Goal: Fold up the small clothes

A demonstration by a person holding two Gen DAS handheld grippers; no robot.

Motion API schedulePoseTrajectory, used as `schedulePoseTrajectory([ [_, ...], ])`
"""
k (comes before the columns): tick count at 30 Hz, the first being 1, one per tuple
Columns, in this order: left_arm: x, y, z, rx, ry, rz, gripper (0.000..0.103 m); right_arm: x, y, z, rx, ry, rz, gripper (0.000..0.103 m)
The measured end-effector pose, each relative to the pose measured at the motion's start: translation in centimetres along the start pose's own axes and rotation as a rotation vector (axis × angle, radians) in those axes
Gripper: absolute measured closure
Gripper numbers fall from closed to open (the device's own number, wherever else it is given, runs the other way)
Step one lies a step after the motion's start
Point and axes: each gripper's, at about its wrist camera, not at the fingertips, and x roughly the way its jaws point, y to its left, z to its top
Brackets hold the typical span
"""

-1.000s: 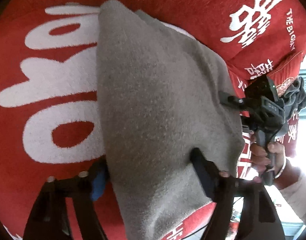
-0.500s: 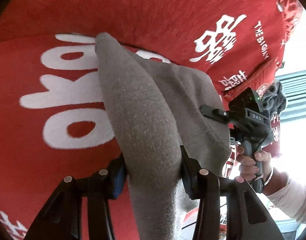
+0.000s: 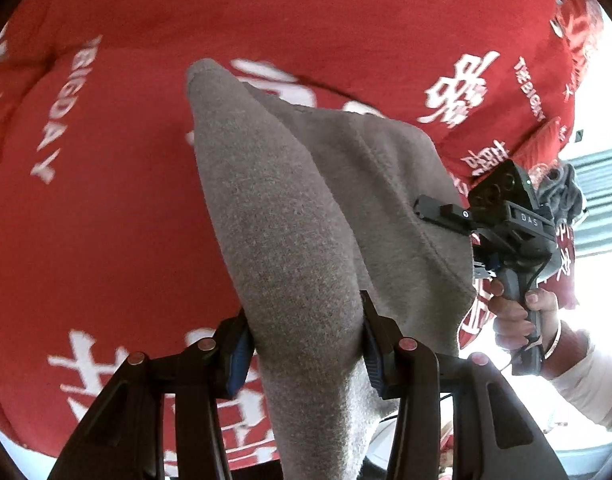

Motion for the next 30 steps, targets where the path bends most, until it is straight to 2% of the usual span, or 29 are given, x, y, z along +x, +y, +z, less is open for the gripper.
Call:
schedulePoseTrajectory([
  [3, 1.0, 2.4, -1.1, -0.023, 0.026, 0.047, 0.055, 2.2, -0.2, -0.3, -0.013, 0.026, -0.068, 0.07],
  [4, 1.3, 3.3, -1.5, -0.023, 0.035, 0.077, 0.055, 2.7, -0.4, -0.3, -0.021, 0.034, -0.102, 0.07],
  [7, 1.9, 4.8, -2.7, -0.029, 0.054, 0.104, 0.052, 3.5, -0.8, -0.3, -0.054, 0.046, -0.224, 0.069],
  [9, 1.9, 5.1, -3.3, -0.024, 0.058, 0.142, 0.047, 3.4, -1.0, -0.5, -0.077, 0.038, -0.344, 0.064],
  [11, 1.7, 5.0, -3.7, -0.018, 0.059, 0.174, 0.045, 2.8, -1.0, -0.6, -0.068, 0.013, -0.402, 0.059],
  [13, 1.4, 4.7, -3.9, -0.025, 0.061, 0.206, 0.045, 1.6, -1.0, -1.0, -0.055, -0.013, -0.433, 0.057],
  [15, 1.1, 4.5, -4.1, -0.024, 0.066, 0.249, 0.037, 1.0, -0.3, -1.6, -0.065, -0.024, -0.476, 0.057],
  [16, 0.9, 4.2, -4.2, -0.015, 0.062, 0.292, 0.028, 0.5, -0.3, -2.0, -0.071, -0.026, -0.488, 0.057],
  [17, 0.8, 4.0, -4.3, -0.005, 0.062, 0.321, 0.026, 0.1, 0.1, -2.7, -0.08, -0.029, -0.514, 0.057],
  [23, -0.4, 3.1, -4.6, 0.015, 0.055, 0.403, 0.024, -1.3, 1.9, -6.5, -0.092, -0.054, -0.596, 0.057],
  [24, -0.5, 2.9, -4.6, 0.019, 0.055, 0.414, 0.006, -1.3, 2.2, -7.1, -0.09, -0.064, -0.598, 0.057],
  [25, -0.7, 2.5, -4.6, 0.021, 0.054, 0.432, 0.0, -1.4, 2.4, -7.6, -0.088, -0.069, -0.598, 0.057],
  [27, -1.0, 2.0, -4.6, 0.028, 0.046, 0.438, 0.0, -0.6, 2.6, -8.7, -0.086, -0.061, -0.596, 0.057],
  [30, -1.4, 1.6, -4.5, 0.025, 0.048, 0.455, 0.0, 1.3, 2.2, -9.4, -0.11, -0.016, -0.693, 0.057],
])
